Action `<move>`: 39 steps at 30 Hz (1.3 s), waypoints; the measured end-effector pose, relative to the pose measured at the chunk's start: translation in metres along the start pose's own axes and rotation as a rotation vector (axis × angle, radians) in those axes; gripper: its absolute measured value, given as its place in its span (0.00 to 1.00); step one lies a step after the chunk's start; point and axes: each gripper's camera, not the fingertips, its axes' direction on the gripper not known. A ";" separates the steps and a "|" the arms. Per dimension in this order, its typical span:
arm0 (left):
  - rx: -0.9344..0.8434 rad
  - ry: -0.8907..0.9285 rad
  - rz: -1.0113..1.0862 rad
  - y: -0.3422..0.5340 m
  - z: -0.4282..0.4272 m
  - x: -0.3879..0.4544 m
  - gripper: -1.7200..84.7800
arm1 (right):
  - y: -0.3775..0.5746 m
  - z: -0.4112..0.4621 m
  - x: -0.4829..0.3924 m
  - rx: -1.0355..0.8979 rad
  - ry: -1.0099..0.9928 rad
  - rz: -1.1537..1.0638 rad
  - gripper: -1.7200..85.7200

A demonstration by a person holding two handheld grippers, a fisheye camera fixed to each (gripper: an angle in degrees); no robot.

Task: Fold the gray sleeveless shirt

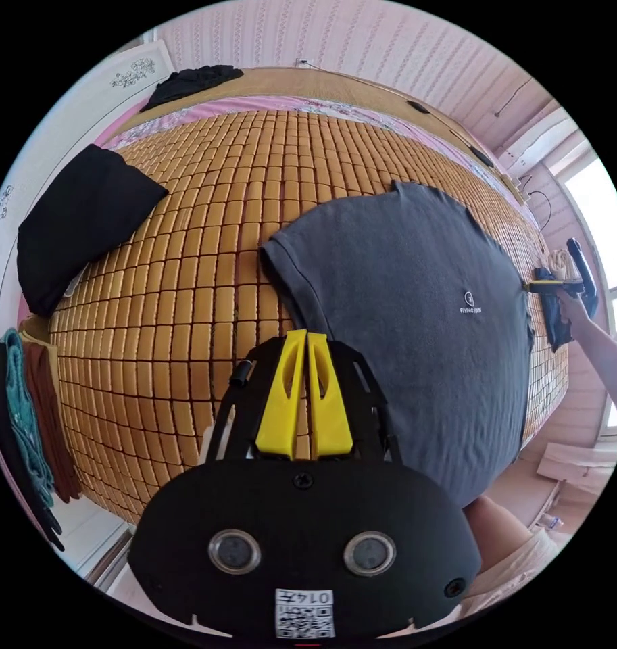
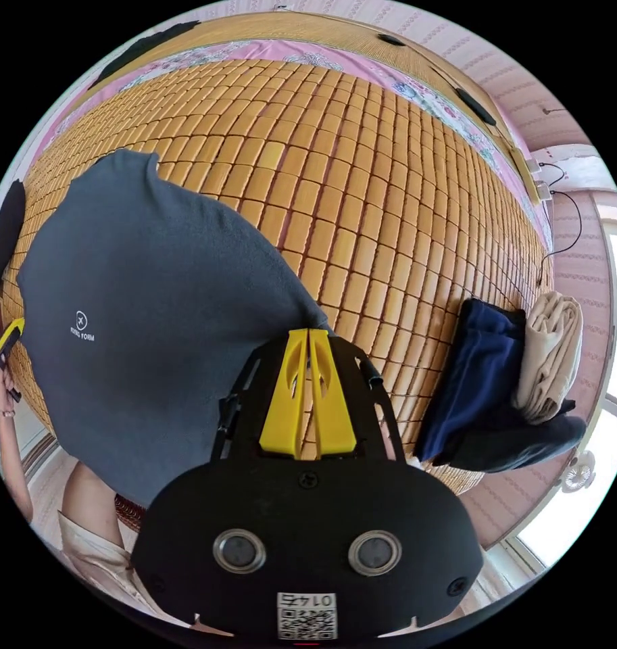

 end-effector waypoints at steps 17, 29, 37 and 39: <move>0.119 0.201 -0.163 0.064 -0.087 -0.067 0.12 | -0.045 -0.063 -0.429 0.375 -0.305 -0.799 0.02; 0.067 0.242 -0.189 0.061 -0.093 -0.089 0.07 | -0.049 -0.010 -0.561 0.268 -0.097 -0.890 0.06; 0.087 0.232 -0.182 0.069 -0.099 -0.090 0.05 | -0.054 -0.004 -0.550 0.251 -0.149 -0.878 0.02; 0.087 0.216 -0.178 0.070 -0.100 -0.085 0.06 | -0.058 -0.005 -0.531 0.253 -0.231 -0.842 0.02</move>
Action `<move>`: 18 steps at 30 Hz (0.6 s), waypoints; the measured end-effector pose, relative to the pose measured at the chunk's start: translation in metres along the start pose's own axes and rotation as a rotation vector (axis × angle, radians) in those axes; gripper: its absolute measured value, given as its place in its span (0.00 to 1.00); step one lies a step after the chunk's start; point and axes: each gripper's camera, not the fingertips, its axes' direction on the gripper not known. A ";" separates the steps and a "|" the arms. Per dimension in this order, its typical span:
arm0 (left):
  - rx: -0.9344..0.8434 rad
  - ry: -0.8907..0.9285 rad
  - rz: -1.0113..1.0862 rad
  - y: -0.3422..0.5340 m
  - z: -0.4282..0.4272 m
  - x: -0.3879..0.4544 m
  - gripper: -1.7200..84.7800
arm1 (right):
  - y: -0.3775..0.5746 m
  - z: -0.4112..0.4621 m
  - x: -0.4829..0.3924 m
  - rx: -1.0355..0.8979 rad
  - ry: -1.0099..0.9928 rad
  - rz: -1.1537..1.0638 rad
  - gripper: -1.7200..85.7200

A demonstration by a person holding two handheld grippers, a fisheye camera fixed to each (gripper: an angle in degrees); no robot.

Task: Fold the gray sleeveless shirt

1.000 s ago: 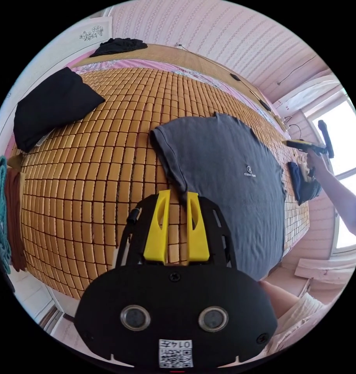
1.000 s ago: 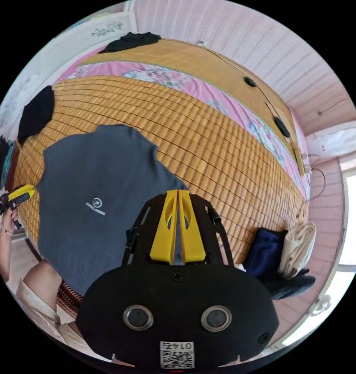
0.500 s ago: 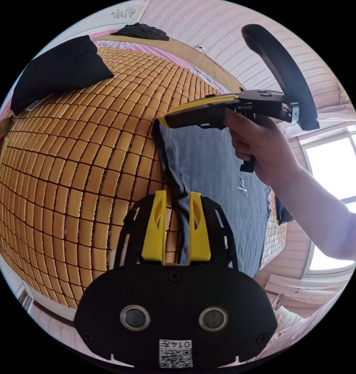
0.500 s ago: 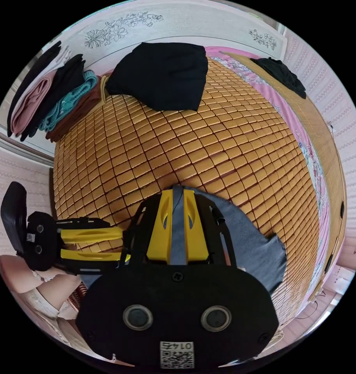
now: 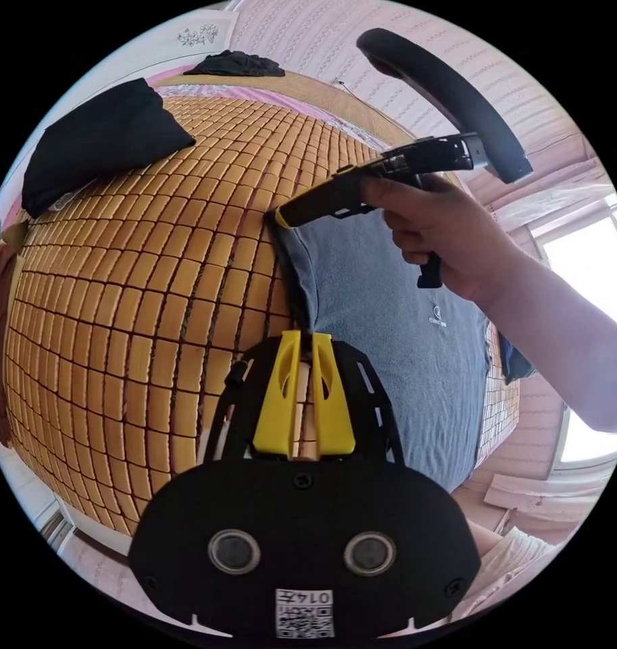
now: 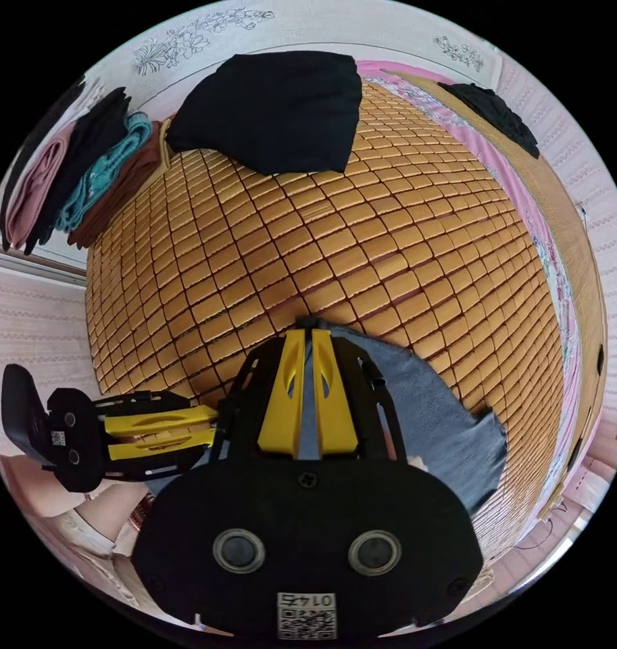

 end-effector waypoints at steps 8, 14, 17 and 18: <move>0.055 0.001 0.058 0.010 -0.007 0.022 0.06 | 0.066 -0.050 0.058 0.201 -0.162 0.175 0.02; 0.095 0.099 0.233 0.023 -0.011 0.058 0.09 | 0.157 -0.093 0.102 0.296 -0.171 0.318 0.02; 0.041 0.147 0.278 0.032 0.005 0.069 0.09 | 0.196 -0.086 0.126 0.187 -0.119 0.414 0.02; 0.032 0.146 0.285 0.034 0.008 0.071 0.09 | 0.207 -0.084 0.134 0.151 -0.117 0.443 0.02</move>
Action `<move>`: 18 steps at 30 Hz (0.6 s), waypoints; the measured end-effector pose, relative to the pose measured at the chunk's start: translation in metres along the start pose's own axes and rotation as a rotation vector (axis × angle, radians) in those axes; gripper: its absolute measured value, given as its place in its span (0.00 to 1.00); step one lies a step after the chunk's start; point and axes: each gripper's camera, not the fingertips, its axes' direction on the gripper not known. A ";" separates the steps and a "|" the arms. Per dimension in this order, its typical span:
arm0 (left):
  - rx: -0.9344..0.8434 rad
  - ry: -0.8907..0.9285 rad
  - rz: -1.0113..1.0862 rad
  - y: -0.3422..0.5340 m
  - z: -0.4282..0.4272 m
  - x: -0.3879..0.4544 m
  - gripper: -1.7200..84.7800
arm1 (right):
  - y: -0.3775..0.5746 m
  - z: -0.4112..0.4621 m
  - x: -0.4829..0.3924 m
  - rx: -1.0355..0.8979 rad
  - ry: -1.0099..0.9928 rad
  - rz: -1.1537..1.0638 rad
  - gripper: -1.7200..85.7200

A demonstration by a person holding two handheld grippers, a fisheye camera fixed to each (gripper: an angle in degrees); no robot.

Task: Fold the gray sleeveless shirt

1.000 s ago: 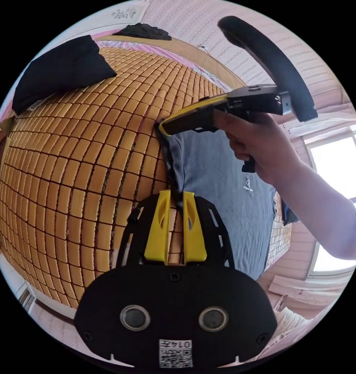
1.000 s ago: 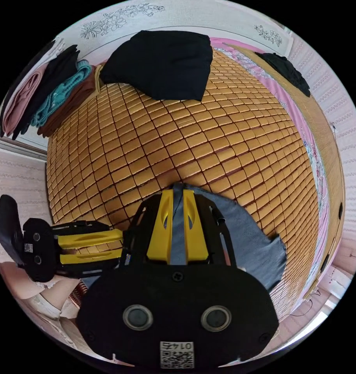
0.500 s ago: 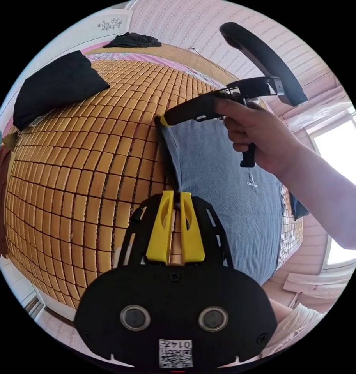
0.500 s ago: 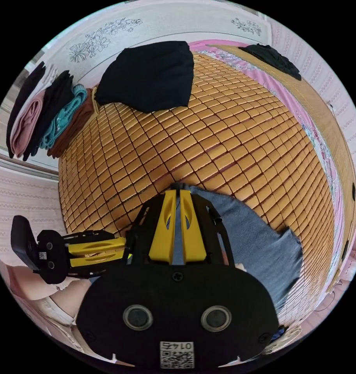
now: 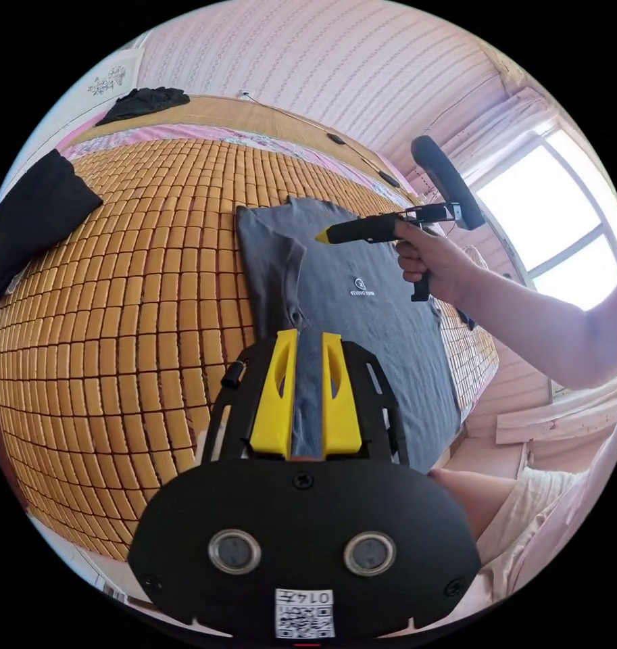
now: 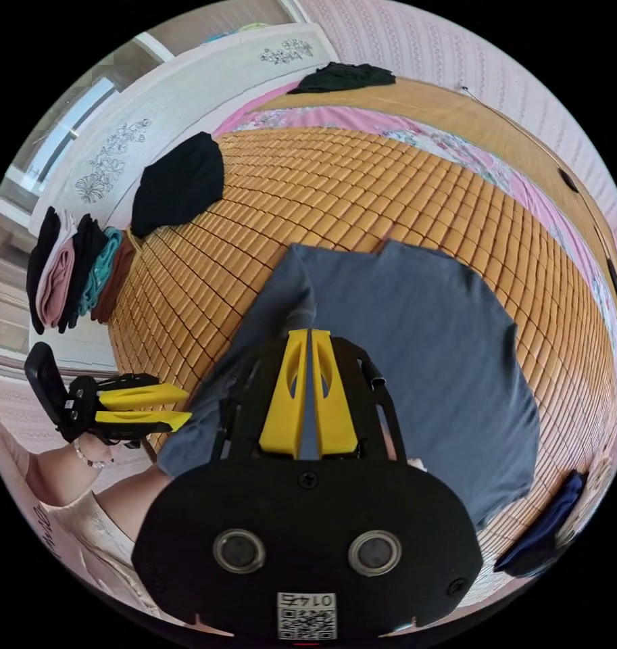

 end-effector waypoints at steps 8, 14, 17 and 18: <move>-0.020 -0.044 -0.025 -0.007 0.043 0.004 0.09 | -0.005 -0.024 0.011 0.022 -0.029 -0.010 0.08; -0.127 -0.062 -0.027 -0.019 0.104 0.008 0.05 | -0.006 -0.034 0.025 -0.032 0.005 -0.004 0.05; -0.149 -0.097 -0.006 -0.021 0.110 0.015 0.03 | 0.009 -0.066 0.034 0.005 0.013 0.020 0.03; -0.150 -0.110 0.002 -0.021 0.109 0.018 0.03 | 0.021 -0.085 0.040 0.053 0.012 0.038 0.02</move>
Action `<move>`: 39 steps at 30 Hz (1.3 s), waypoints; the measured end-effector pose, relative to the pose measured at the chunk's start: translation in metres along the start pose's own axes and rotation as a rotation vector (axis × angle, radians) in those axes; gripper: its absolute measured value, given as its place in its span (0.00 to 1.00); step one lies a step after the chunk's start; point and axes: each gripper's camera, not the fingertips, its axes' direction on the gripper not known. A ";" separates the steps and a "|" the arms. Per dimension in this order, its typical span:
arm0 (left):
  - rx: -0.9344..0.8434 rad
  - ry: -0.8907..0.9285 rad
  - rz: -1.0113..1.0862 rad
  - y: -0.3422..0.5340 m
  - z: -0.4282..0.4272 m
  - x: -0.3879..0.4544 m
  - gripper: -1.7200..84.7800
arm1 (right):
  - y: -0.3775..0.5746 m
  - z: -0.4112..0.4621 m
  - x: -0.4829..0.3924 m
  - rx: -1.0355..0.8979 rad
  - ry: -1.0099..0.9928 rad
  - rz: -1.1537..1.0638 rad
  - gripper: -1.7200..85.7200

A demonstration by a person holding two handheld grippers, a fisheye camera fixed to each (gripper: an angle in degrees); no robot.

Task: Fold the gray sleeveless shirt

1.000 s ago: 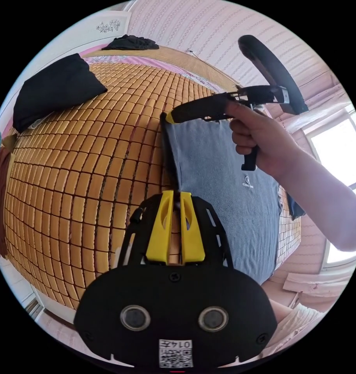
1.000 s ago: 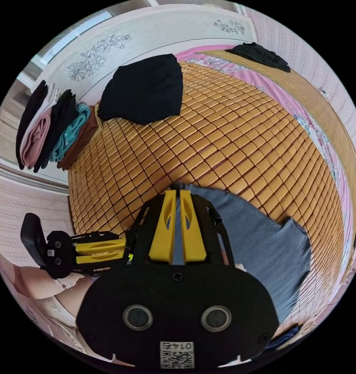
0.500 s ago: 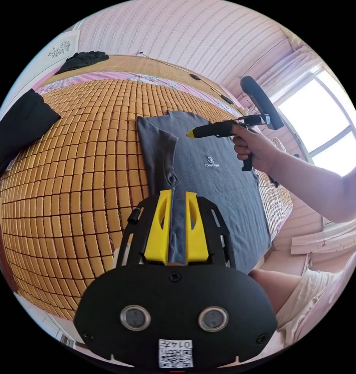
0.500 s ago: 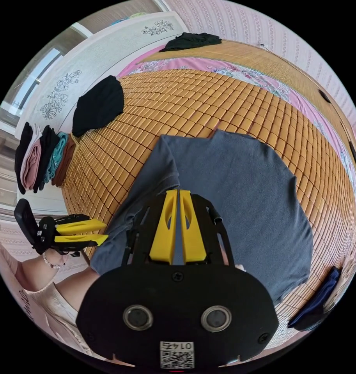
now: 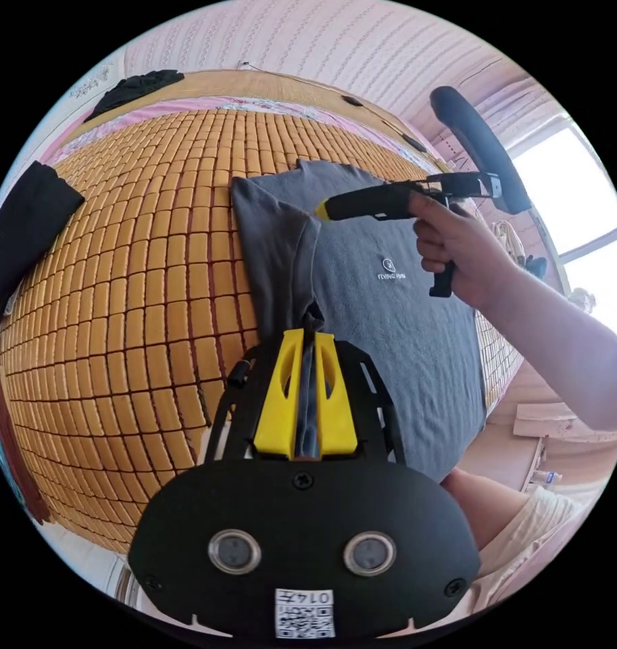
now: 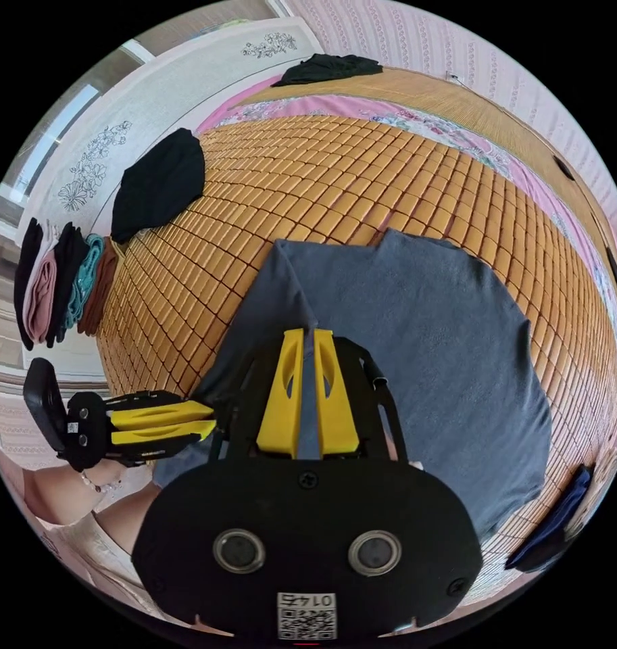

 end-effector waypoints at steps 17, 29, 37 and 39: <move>-0.118 0.016 0.481 -0.095 0.058 0.131 0.01 | 0.262 -0.208 0.180 0.115 0.213 0.656 0.08; -0.172 0.089 0.760 -0.233 0.210 0.338 0.07 | 0.321 -0.271 0.233 0.232 0.056 0.801 0.05; -0.284 0.027 0.783 -0.248 0.286 0.377 0.03 | 0.333 -0.306 0.226 0.268 0.035 0.726 0.04; -0.280 0.058 0.776 -0.251 0.283 0.369 0.02 | 0.337 -0.316 0.223 0.286 0.019 0.731 0.03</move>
